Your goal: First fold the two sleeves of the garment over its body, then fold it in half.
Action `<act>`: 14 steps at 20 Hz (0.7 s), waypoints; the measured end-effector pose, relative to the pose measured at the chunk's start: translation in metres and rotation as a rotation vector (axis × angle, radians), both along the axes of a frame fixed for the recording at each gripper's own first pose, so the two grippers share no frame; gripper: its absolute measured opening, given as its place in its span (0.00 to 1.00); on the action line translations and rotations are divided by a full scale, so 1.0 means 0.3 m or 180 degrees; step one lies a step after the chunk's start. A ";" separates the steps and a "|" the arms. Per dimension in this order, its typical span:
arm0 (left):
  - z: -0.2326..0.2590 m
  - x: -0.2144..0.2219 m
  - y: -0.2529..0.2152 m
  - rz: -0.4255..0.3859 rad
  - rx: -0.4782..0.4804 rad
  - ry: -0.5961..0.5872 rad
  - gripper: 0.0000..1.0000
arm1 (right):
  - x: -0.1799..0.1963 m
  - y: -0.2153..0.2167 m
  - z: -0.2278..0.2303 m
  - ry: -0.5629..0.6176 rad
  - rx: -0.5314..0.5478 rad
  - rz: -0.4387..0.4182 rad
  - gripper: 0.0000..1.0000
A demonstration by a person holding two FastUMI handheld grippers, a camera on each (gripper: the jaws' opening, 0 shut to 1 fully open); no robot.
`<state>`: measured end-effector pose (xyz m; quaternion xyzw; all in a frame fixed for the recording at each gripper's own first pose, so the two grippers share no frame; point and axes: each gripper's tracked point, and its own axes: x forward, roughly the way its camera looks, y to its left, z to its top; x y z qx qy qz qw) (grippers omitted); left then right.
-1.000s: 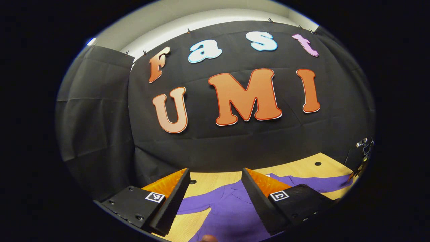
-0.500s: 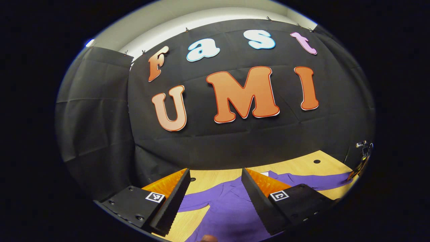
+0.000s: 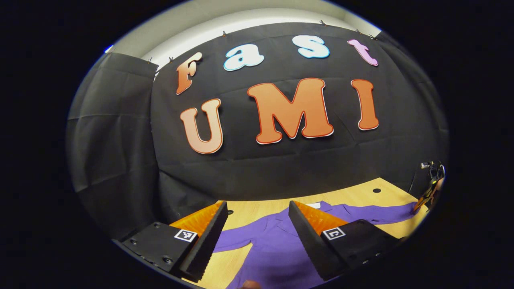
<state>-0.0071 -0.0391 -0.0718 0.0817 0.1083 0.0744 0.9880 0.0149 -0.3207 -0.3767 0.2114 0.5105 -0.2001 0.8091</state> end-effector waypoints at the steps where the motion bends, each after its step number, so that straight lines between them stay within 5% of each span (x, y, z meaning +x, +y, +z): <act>1: 0.003 0.008 0.021 -0.0019 -0.0017 -0.0014 0.98 | 0.015 0.020 0.041 -0.0070 0.0022 -0.0024 0.03; 14: -0.103 0.077 0.270 -0.0153 -0.0238 0.0168 0.98 | 0.276 0.379 0.492 -0.0734 -0.0218 0.0487 0.03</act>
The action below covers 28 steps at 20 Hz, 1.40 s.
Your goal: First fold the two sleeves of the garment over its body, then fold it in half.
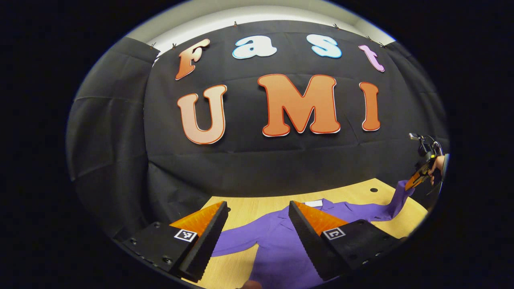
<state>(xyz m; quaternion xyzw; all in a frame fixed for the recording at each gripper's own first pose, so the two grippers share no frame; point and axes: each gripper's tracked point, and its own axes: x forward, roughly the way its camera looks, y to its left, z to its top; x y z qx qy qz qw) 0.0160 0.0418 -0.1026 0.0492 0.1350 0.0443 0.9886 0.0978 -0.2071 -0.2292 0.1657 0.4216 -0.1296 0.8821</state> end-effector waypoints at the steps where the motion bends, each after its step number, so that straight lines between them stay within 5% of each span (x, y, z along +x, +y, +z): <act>1: -0.008 0.000 0.023 0.0019 0.0001 0.0008 0.98 | 0.021 0.039 0.027 -0.0037 -0.0025 0.0073 0.03; 22: -0.102 0.012 0.449 0.0530 0.0198 0.0205 0.98 | 0.316 0.978 0.277 -0.0573 0.0057 0.1322 0.03; 28: -0.174 0.020 0.555 0.0606 0.0163 0.0362 0.98 | 0.301 1.190 0.370 -0.0979 0.0318 0.1520 0.25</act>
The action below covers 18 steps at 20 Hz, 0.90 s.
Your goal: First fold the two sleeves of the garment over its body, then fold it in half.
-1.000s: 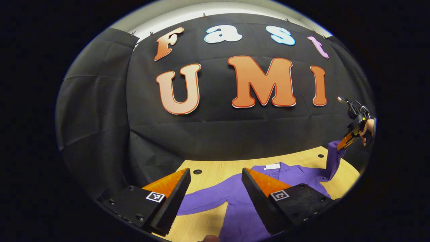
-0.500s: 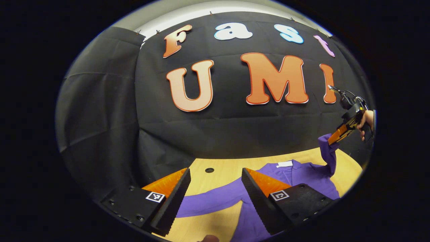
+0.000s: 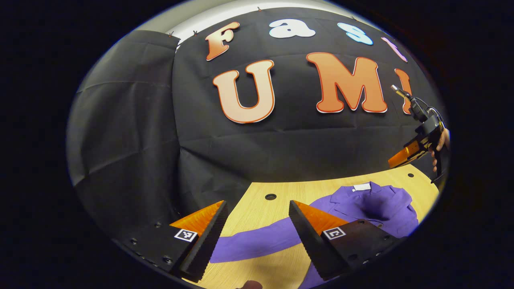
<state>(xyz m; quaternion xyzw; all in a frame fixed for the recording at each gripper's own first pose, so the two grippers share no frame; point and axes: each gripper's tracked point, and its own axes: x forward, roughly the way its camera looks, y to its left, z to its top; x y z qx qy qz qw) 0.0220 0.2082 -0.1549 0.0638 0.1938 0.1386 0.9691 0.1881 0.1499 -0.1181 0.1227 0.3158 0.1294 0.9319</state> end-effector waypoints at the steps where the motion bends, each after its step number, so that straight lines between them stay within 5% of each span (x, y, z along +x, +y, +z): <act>1: -0.015 0.007 0.019 0.0019 -0.0014 0.0043 0.97 | -0.001 0.001 0.024 -0.0071 0.0022 -0.0009 0.34; 4: -0.090 0.023 0.078 0.0086 -0.0117 0.0232 0.97 | -0.006 -0.065 0.114 -0.0423 -0.0084 -0.0106 0.43; 6: -0.141 0.039 0.129 0.0136 -0.0224 0.0396 0.97 | -0.024 -0.143 0.182 -0.0691 -0.0254 -0.0232 0.65; 7: -0.166 0.049 0.143 0.0155 -0.0283 0.0487 0.98 | -0.035 -0.178 0.208 -0.0811 -0.0356 -0.0317 0.84; 9: -0.217 0.057 0.195 0.0230 -0.0450 0.0665 0.98 | -0.064 -0.226 0.276 -0.1021 -0.0523 -0.0462 0.93; 12: -0.307 0.065 0.259 0.0383 -0.0764 0.0986 0.98 | -0.122 -0.294 0.329 -0.1220 -0.0619 -0.0658 1.00; 18: -0.531 0.055 0.343 0.0575 -0.1277 0.1747 0.99 | -0.262 -0.382 0.397 -0.1434 -0.0747 -0.1004 0.94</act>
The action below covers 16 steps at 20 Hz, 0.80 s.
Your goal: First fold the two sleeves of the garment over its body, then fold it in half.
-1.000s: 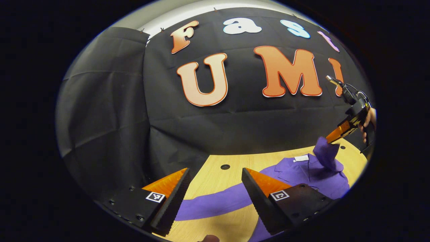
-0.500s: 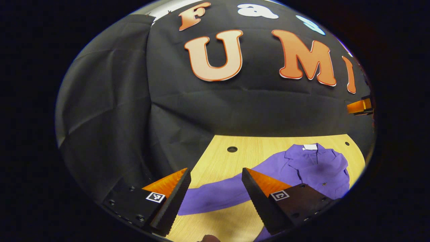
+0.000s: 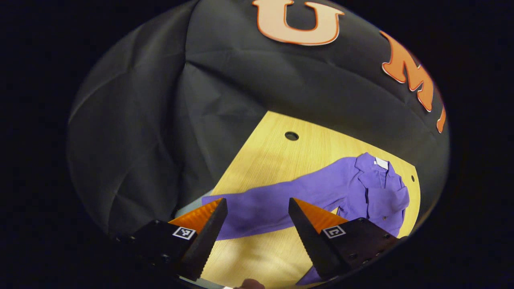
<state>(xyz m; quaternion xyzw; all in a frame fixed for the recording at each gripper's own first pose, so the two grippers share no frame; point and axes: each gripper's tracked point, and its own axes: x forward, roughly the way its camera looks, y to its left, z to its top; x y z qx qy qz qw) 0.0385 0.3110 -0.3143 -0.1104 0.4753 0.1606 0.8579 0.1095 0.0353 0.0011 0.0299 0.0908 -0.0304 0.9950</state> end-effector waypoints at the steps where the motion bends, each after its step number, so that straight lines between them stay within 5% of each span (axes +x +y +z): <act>1: -0.040 -0.008 0.019 0.0021 -0.0085 0.0132 0.99 | -0.023 -0.005 0.010 -0.0044 0.0001 -0.0030 0.94; 9: -0.258 -0.180 0.137 0.0287 -0.0620 0.1106 0.98 | -0.154 -0.051 -0.010 -0.0023 -0.0253 -0.0173 0.94; 16: -0.388 -0.252 0.178 0.0604 -0.0759 0.1474 0.98 | -0.201 -0.086 -0.032 0.0033 -0.0380 -0.0117 0.94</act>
